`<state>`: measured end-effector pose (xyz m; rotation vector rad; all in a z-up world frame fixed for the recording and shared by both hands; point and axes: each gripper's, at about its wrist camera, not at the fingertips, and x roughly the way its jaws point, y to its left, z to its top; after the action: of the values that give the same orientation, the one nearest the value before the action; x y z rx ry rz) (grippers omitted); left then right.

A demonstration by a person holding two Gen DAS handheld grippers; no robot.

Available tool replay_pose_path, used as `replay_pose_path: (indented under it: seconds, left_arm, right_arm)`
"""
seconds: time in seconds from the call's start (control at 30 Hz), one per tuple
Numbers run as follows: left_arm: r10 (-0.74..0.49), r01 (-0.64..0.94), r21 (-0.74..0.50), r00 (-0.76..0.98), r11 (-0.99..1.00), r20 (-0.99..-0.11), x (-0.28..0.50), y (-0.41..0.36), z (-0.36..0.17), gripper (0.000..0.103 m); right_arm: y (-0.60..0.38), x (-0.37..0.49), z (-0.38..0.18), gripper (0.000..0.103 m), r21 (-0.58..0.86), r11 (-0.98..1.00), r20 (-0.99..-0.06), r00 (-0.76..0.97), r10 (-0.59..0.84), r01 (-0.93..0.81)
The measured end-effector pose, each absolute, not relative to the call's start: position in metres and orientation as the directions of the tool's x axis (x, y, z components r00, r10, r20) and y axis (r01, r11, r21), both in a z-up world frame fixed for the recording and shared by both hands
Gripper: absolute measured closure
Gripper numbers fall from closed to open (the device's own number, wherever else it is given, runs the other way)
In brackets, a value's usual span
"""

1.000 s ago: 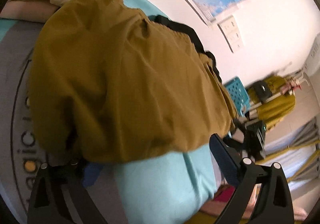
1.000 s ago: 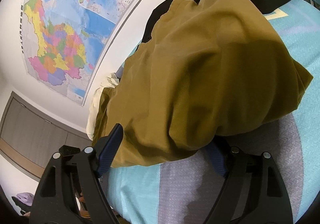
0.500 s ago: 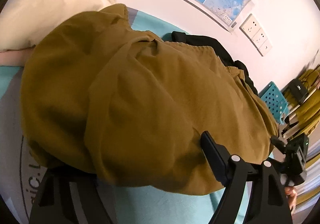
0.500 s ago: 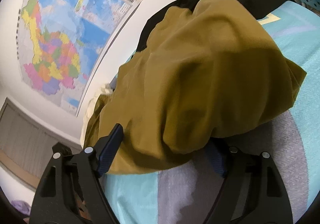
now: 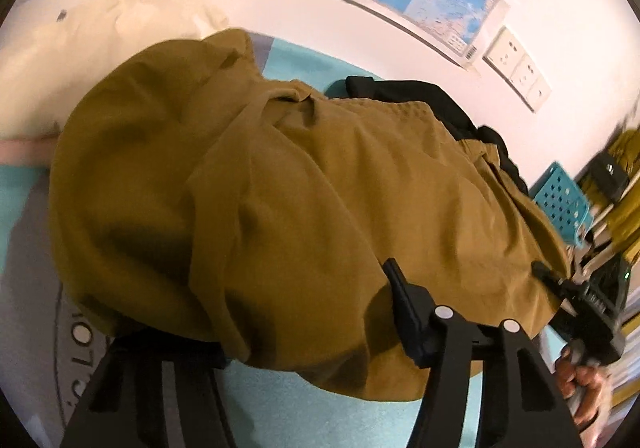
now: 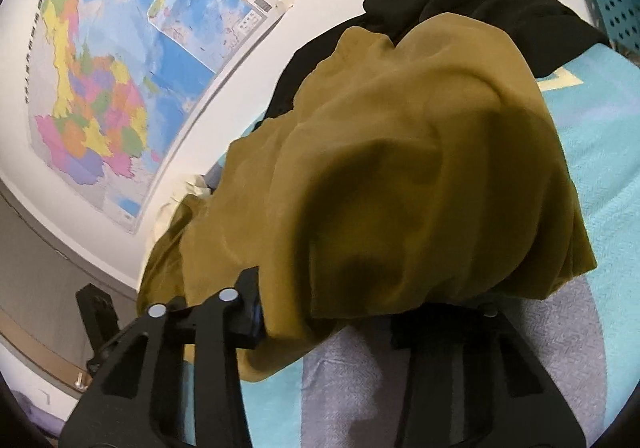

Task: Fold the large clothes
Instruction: 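Grasp the folded olive jacket bundle with both grippers from its sides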

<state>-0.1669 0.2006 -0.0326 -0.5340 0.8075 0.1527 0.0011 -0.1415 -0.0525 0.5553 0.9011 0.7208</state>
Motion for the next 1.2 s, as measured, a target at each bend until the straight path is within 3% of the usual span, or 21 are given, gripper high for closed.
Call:
replay_pose_path:
  seconds: [0.2, 0.27, 0.33, 0.43, 0.57, 0.67, 0.7, 0.77, 0.9, 1.07, 1.2]
  left_arm:
    - [-0.060, -0.336, -0.373, 0.669, 0.865, -0.741, -0.164, 0.199, -0.030, 0.044]
    - [-0.063, -0.337, -0.375, 0.666, 0.864, -0.743, -0.163, 0.199, -0.031, 0.043]
    - [-0.074, -0.335, -0.385, 0.665, 0.860, -0.743, -0.161, 0.199, -0.032, 0.041]
    - [-0.110, -0.334, -0.422, 0.660, 0.843, -0.743, -0.160, 0.205, -0.039, 0.035]
    - [-0.176, -0.309, -0.480, 0.663, 0.821, -0.728, -0.156, 0.210, -0.044, 0.021]
    - [-0.163, -0.319, -0.475, 0.665, 0.820, -0.728, -0.154, 0.207, -0.043, 0.021]
    - [-0.161, -0.323, -0.474, 0.663, 0.819, -0.731, -0.154, 0.207, -0.043, 0.022]
    - [-0.147, -0.350, -0.473, 0.659, 0.808, -0.738, -0.155, 0.211, -0.042, 0.039]
    - [-0.135, -0.342, -0.458, 0.662, 0.820, -0.737, -0.160, 0.210, -0.033, 0.048]
    - [-0.093, -0.312, -0.396, 0.672, 0.864, -0.734, -0.165, 0.203, -0.019, 0.052]
    - [-0.103, -0.316, -0.399, 0.659, 0.861, -0.745, -0.161, 0.207, -0.024, 0.051]
  right_arm:
    - [-0.145, 0.010, -0.060, 0.054, 0.770, 0.575, -0.462, 0.380, 0.802, -0.277]
    - [-0.143, 0.010, -0.059, 0.047, 0.774, 0.570, -0.457, 0.380, 0.804, -0.276]
    - [-0.141, 0.010, -0.059, 0.033, 0.786, 0.553, -0.439, 0.381, 0.813, -0.275]
    - [-0.133, 0.010, -0.057, 0.027, 0.779, 0.564, -0.438, 0.406, 0.802, -0.274]
    - [-0.123, 0.011, -0.055, 0.030, 0.749, 0.605, -0.466, 0.433, 0.772, -0.272]
    - [-0.124, 0.015, -0.057, 0.052, 0.735, 0.627, -0.489, 0.439, 0.754, -0.257]
    - [-0.125, 0.016, -0.058, 0.056, 0.738, 0.624, -0.487, 0.436, 0.757, -0.258]
    - [-0.128, 0.017, -0.058, 0.064, 0.735, 0.623, -0.488, 0.429, 0.760, -0.267]
    - [-0.128, 0.009, -0.043, 0.075, 0.711, 0.622, -0.474, 0.430, 0.768, -0.328]
    - [-0.130, 0.002, -0.032, 0.075, 0.702, 0.613, -0.465, 0.419, 0.780, -0.361]
    - [-0.129, 0.007, -0.040, 0.061, 0.704, 0.621, -0.490, 0.398, 0.776, -0.343]
